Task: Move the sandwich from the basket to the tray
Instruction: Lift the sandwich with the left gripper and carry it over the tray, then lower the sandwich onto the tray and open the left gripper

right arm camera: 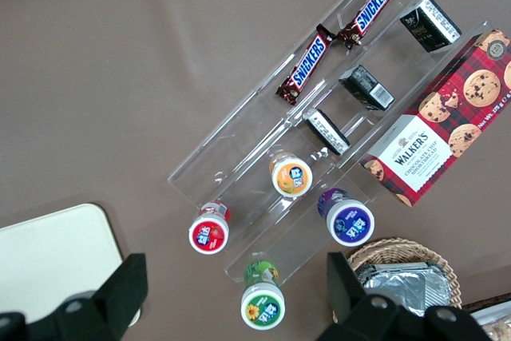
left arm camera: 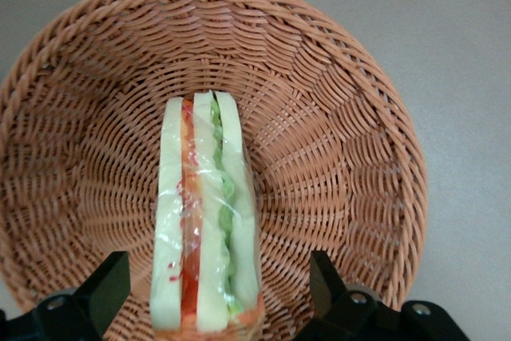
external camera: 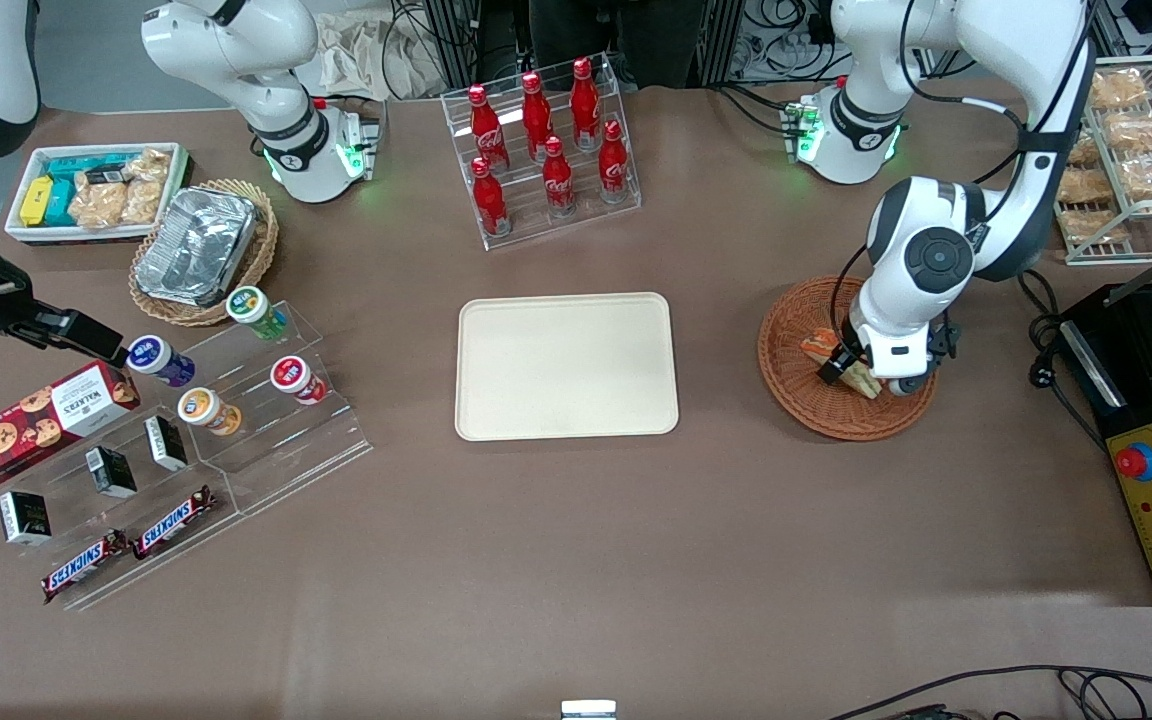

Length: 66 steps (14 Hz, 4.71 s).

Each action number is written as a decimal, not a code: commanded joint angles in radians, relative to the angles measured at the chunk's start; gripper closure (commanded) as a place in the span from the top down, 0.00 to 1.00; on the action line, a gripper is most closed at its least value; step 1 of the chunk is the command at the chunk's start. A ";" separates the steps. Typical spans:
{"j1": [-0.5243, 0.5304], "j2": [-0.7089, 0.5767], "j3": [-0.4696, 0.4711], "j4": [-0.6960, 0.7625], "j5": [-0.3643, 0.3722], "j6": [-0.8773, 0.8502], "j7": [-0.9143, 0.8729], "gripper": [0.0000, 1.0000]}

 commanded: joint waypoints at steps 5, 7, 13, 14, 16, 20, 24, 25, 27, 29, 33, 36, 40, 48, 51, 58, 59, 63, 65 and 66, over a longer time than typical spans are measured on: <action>0.032 0.022 0.001 -0.053 0.031 0.114 0.001 0.80; 0.046 0.030 0.001 -0.052 0.031 0.115 0.001 0.34; 0.043 0.001 -0.005 -0.030 0.031 0.098 0.003 0.00; 0.041 -0.036 -0.007 -0.015 0.030 0.057 0.004 0.00; 0.038 -0.085 -0.018 0.072 0.024 -0.081 0.046 0.00; 0.038 -0.084 -0.076 0.322 -0.001 -0.366 0.181 0.00; 0.041 -0.120 -0.145 0.430 -0.074 -0.460 0.407 0.00; 0.036 -0.122 -0.163 0.448 -0.109 -0.466 0.440 0.00; 0.036 -0.116 -0.229 0.467 -0.122 -0.465 0.452 0.00; 0.036 -0.105 -0.295 0.467 -0.124 -0.452 0.504 0.00; -0.061 -0.079 -0.355 0.446 -0.099 -0.370 0.495 0.00; -0.121 -0.006 -0.355 0.426 -0.035 -0.296 0.448 0.00; -0.149 0.070 -0.355 0.294 0.022 -0.062 0.448 0.00; -0.183 0.258 -0.352 0.248 0.243 0.129 0.296 0.00; -0.194 0.294 -0.352 0.252 0.315 0.159 0.229 0.00; -0.200 0.332 -0.314 0.261 0.375 0.201 0.196 1.00; -0.198 0.329 -0.311 0.266 0.372 0.201 0.192 1.00; -0.189 0.227 -0.314 0.272 0.355 0.139 0.182 1.00; -0.191 0.138 -0.314 0.304 0.355 0.025 0.137 1.00; -0.189 0.089 -0.312 0.326 0.357 -0.048 0.135 1.00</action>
